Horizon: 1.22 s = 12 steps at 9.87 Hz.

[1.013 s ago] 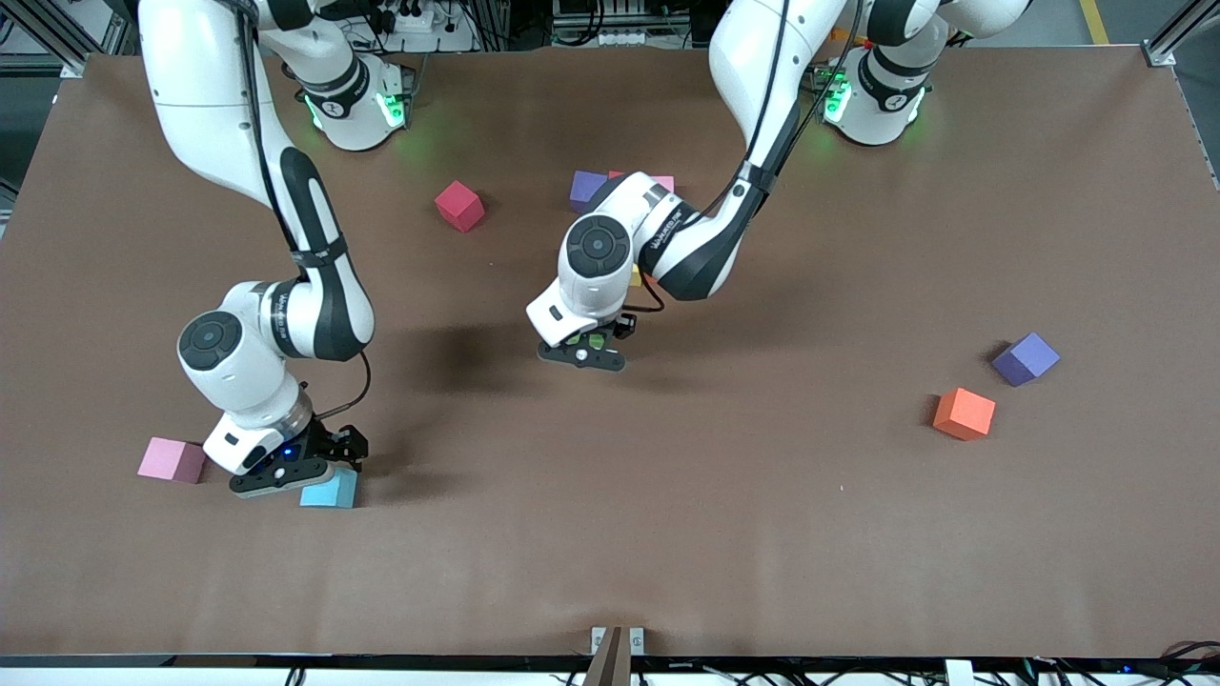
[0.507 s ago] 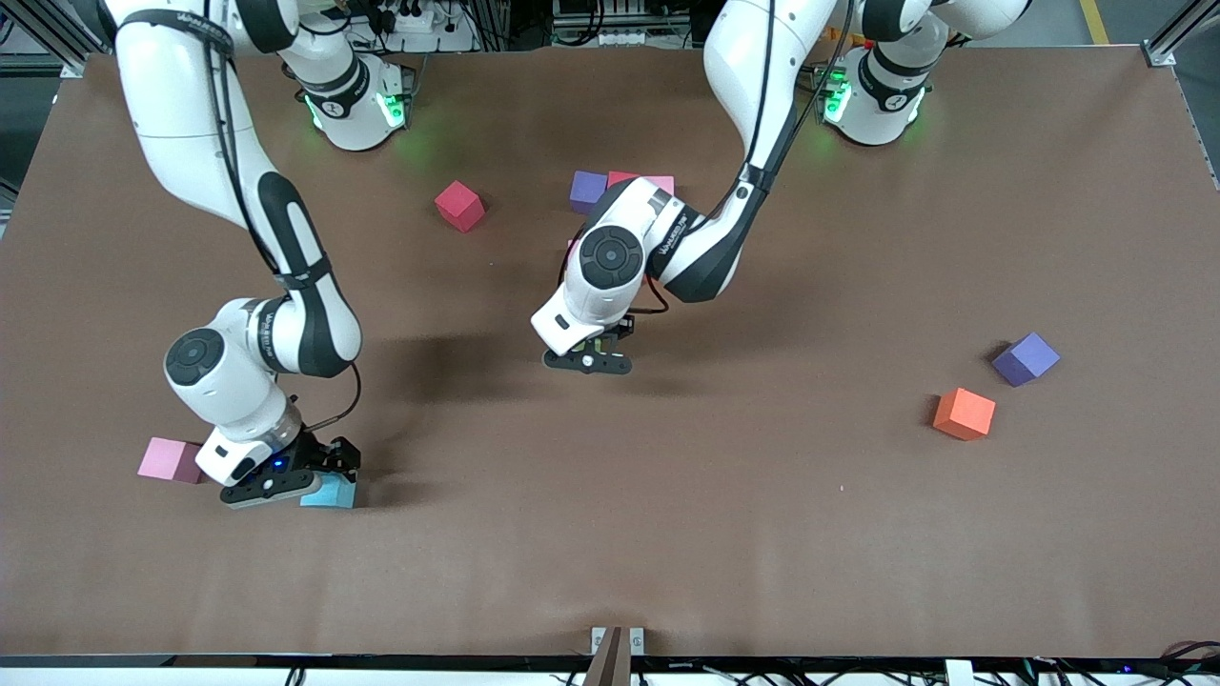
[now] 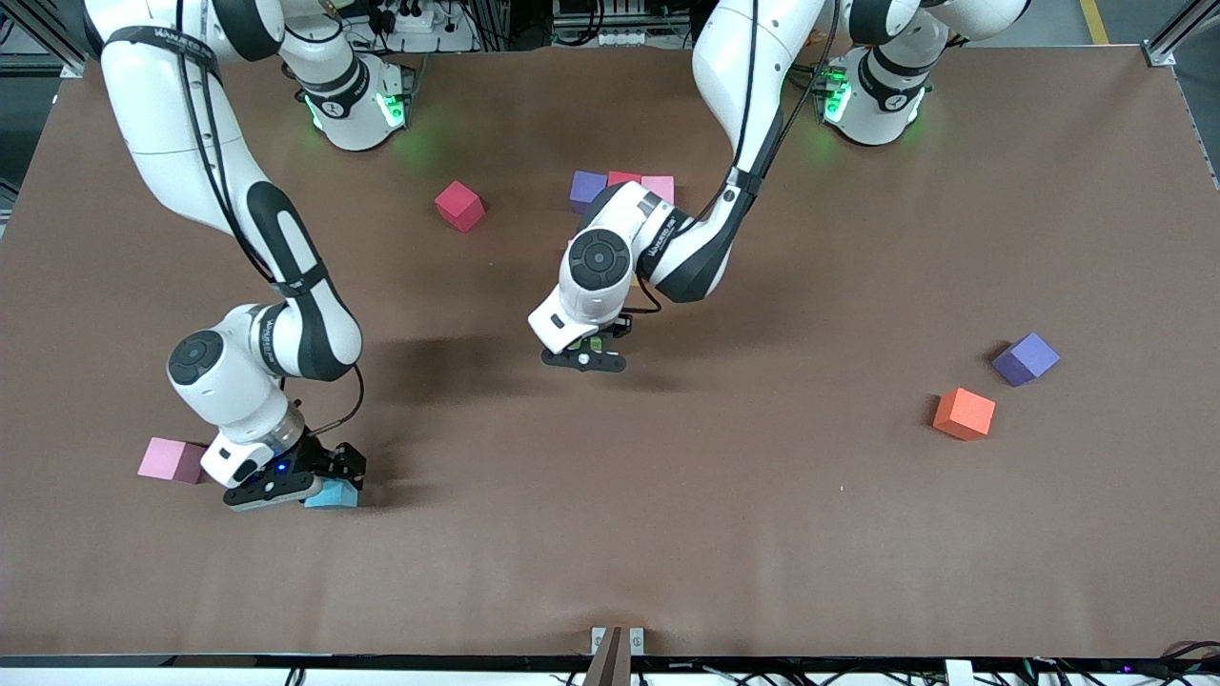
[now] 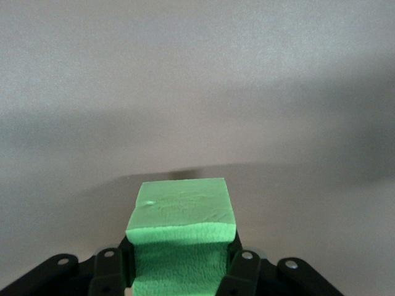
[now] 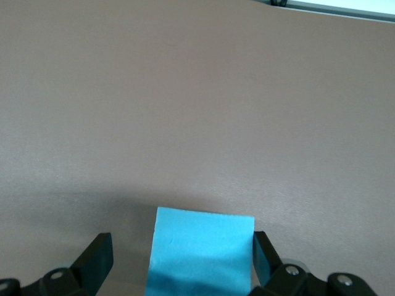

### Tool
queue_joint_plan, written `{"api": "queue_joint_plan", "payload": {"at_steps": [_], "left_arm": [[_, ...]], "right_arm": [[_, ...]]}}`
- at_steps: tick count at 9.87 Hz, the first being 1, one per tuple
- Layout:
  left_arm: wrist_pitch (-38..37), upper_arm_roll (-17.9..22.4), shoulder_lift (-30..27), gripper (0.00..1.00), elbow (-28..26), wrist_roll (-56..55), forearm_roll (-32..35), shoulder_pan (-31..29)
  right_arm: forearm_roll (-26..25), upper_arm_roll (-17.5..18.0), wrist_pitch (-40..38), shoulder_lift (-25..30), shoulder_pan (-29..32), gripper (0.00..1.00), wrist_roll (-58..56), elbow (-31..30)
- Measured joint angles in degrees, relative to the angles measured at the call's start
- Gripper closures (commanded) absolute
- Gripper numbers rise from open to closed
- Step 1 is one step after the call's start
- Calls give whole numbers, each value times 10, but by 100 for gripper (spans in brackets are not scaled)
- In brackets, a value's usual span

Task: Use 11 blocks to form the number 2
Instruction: 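Reach the right gripper to the cyan cube while the left gripper holds green, then grasp the cyan cube with the right gripper while the left gripper lowers green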

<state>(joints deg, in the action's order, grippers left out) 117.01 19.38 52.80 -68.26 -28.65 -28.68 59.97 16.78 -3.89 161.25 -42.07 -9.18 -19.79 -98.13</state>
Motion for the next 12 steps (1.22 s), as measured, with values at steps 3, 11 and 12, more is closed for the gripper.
{"api": "queue_joint_plan", "payload": {"at_steps": [3,11,12], "left_arm": [[-1,0,7,100,0,1,0,8],[-1,1,16,100,0,1,0,18],[0,1,17,100,0,1,0,20]], "right_arm": [[0,1,0,-3,0,21,0,-1],[0,17,-49,8,-2,73,16,11],[0,22,-78,16,-12,73,39,18]]}}
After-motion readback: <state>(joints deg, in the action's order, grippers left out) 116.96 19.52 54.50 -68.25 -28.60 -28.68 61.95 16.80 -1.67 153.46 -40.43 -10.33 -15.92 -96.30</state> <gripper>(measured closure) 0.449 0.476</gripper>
